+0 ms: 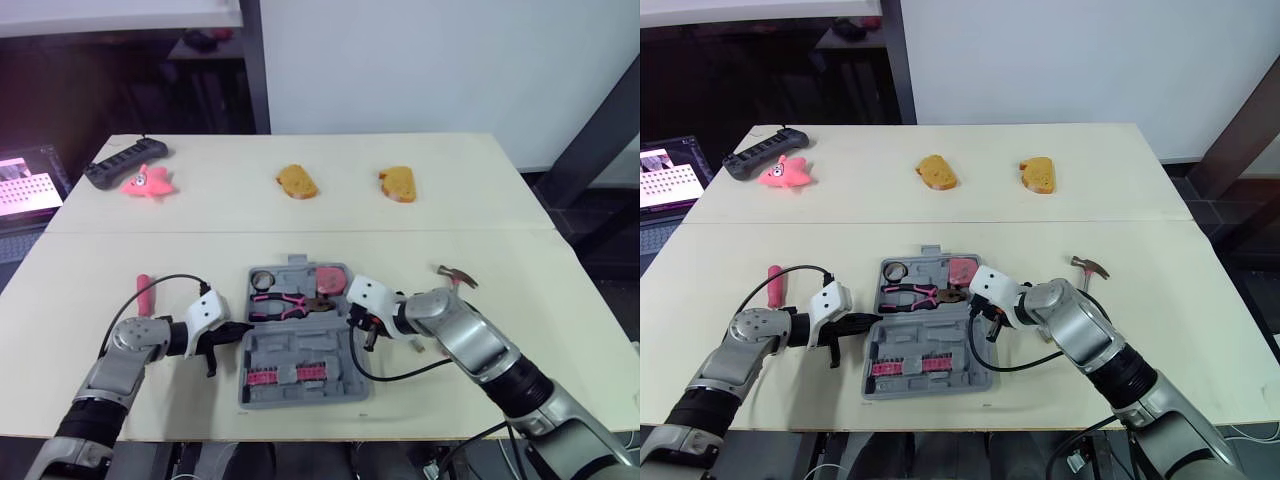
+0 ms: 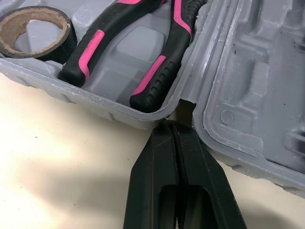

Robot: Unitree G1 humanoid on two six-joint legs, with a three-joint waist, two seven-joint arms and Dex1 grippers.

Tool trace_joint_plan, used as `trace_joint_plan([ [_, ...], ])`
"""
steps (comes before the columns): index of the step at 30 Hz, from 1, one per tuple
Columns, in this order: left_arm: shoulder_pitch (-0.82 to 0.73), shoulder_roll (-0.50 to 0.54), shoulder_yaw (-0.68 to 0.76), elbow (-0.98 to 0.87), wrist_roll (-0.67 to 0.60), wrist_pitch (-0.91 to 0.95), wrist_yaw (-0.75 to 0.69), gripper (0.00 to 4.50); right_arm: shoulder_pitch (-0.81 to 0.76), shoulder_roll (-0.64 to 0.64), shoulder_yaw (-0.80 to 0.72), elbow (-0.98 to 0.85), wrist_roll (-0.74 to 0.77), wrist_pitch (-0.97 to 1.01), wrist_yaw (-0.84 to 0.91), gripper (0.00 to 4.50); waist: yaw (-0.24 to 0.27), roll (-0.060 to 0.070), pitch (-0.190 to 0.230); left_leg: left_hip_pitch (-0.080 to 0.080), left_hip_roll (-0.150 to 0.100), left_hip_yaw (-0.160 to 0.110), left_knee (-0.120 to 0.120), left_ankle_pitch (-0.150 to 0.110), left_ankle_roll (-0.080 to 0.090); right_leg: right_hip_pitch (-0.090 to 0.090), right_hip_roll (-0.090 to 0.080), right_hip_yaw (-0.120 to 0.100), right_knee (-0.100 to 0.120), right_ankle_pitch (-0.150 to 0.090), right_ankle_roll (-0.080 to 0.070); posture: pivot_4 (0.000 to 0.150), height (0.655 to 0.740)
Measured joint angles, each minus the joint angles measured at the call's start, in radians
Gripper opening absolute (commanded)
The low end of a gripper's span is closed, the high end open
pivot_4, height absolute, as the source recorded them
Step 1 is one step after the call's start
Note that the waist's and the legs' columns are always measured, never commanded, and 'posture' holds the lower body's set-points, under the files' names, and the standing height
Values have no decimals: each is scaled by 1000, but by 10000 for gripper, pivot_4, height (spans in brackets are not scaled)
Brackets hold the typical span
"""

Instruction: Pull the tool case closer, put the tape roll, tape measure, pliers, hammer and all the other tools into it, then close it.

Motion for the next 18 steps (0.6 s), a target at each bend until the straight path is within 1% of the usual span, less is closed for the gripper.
trace_joint_plan([
  [8, 10, -1, 3, 0, 0, -9, -2, 367, 41, -17, 14, -91, 4, 64, 12, 0, 0, 0, 0, 1, 0, 0, 0, 0, 0, 1, 0, 0, 0, 0, 0, 1500, 7400],
  [18, 41, 4, 10, -27, -1, -6, -2, 367, 47, -5, 15, -85, 1, 51, -7, 0, -4, 0, 0, 3, 0, 0, 0, 0, 0, 3, 0, 0, 0, 0, 0, 1500, 7400],
])
